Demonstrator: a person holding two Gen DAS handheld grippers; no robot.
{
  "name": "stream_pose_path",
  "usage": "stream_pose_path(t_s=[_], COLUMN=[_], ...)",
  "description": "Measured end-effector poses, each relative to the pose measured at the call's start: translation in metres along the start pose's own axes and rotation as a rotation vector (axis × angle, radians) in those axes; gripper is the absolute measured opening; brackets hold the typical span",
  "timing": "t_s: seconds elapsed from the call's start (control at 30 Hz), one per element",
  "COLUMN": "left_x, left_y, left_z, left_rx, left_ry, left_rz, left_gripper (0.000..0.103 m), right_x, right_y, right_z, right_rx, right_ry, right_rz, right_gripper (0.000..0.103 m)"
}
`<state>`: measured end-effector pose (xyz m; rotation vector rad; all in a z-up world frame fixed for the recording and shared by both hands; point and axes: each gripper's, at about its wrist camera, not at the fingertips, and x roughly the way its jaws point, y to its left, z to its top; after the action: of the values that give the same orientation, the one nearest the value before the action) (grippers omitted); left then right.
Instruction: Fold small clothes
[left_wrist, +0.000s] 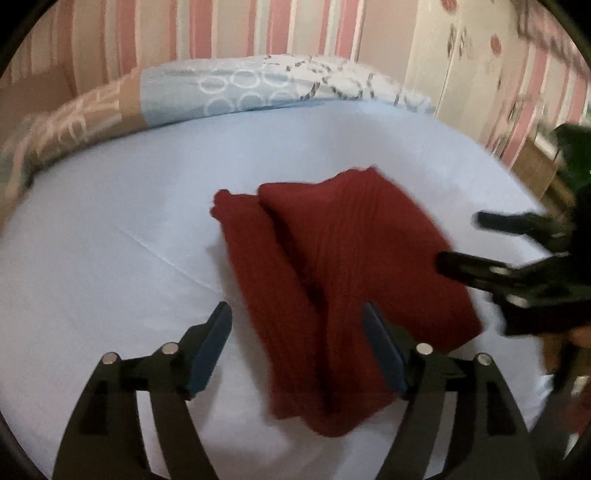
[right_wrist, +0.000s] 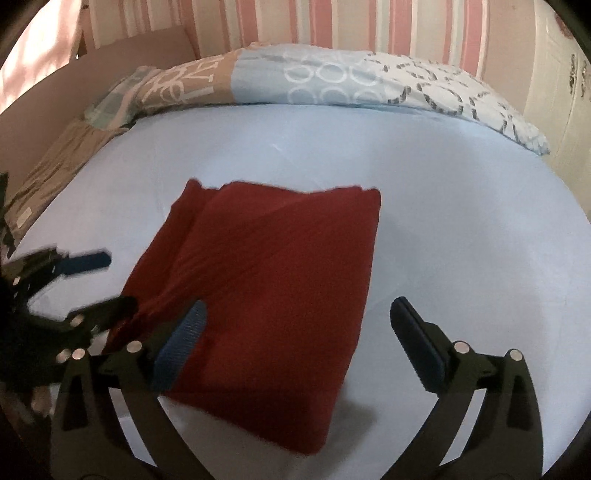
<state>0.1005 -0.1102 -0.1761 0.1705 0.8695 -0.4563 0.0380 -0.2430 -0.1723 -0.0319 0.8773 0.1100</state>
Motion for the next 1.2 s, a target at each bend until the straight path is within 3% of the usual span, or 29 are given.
stream_pose_path(t_s=[0.03, 0.13, 0.27, 0.4, 0.67, 0.77, 0.93, 1.2], left_x=[0.007, 0.018, 0.027, 0.03, 0.028, 0.017, -0.013, -0.094], left_y=[0.001, 0.016, 0.024, 0.023, 0.021, 0.022, 0.025, 0.036], left_z=[-0.004, -0.021, -0.041, -0.049, -0.053, -0.051, -0.05, -0.056], left_rx=[0.018, -0.012, -0.01, -0.004, -0.015, -0.041, -0.088, -0.161], left_ry=[0.021, 0.061, 0.074, 0.058, 0.038, 0.032, 0.023, -0.055], left_rz=[0.028, 0.021, 0.047, 0.064, 0.069, 0.064, 0.079, 0.117], left_gripper=[0.074, 0.075, 0.076, 0.076, 0.079, 0.078, 0.091, 0.101], right_x=[-0.001, -0.005, 0.013, 0.026, 0.033, 0.012, -0.02, -0.073], right_y=[0.003, 0.012, 0.022, 0.013, -0.003, 0.006, 0.023, 0.048], right_z=[-0.005, -0.026, -0.051, -0.059, -0.066, -0.06, -0.044, -0.03], right_rx=[-0.017, -0.037, -0.095, -0.061, 0.015, 0.002, -0.007, 0.074], right_ry=[0.006, 0.025, 0.08, 0.096, 0.107, 0.065, -0.008, -0.103], right_rz=[-0.016, -0.033, -0.104, -0.132, -0.079, -0.051, -0.019, 0.042], right_gripper=[0.1, 0.1, 0.099, 0.099, 0.098, 0.097, 0.1, 0.1])
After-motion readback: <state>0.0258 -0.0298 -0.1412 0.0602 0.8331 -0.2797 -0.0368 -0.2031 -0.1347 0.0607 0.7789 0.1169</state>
